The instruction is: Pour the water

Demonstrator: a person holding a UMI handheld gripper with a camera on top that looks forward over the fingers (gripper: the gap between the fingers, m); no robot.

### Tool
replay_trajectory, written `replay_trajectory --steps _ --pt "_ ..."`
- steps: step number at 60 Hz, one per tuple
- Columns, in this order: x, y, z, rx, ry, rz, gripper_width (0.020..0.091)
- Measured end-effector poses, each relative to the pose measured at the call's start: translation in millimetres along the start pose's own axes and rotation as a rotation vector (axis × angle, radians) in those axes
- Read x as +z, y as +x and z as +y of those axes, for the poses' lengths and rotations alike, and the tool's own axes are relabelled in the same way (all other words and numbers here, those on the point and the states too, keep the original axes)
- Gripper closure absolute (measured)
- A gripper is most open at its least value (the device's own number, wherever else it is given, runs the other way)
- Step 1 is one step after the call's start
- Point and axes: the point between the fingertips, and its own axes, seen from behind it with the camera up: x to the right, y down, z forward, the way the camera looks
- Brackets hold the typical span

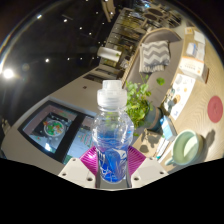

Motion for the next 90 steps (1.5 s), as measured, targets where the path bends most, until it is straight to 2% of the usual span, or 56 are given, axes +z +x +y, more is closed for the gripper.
replay_trajectory --steps 11,20,28,38,52,54,59,63,71,73,76,77,79,83,90 --pt "-35 -4 -86 -0.510 0.135 0.103 0.0754" --pt "-52 39 -135 -0.791 0.177 0.257 0.0754" --pt "-65 107 -164 -0.959 0.166 0.421 0.0755" --pt "-78 189 -169 -1.014 0.092 0.538 0.0754" --pt "-86 256 -153 -1.022 0.017 0.600 0.0749" --pt "-88 251 -155 -1.033 0.047 0.579 0.0751" --pt "-87 251 -152 -1.050 0.060 0.572 0.0745" --pt "-88 251 -153 -1.040 0.061 0.576 0.0710" --pt "-89 255 -154 -1.009 0.034 0.598 0.0585" --pt "-91 260 -151 -0.997 0.011 0.631 0.0502" --pt "-97 263 -145 -0.982 -0.025 0.658 0.0251" --pt "-99 264 -146 -0.977 -0.032 0.665 0.0238" --pt "-106 262 -142 -0.964 -0.049 0.679 0.0275" --pt "-124 255 -133 -0.954 -0.069 0.709 0.0239" --pt "-162 232 -115 -0.961 -0.104 0.749 0.0244"
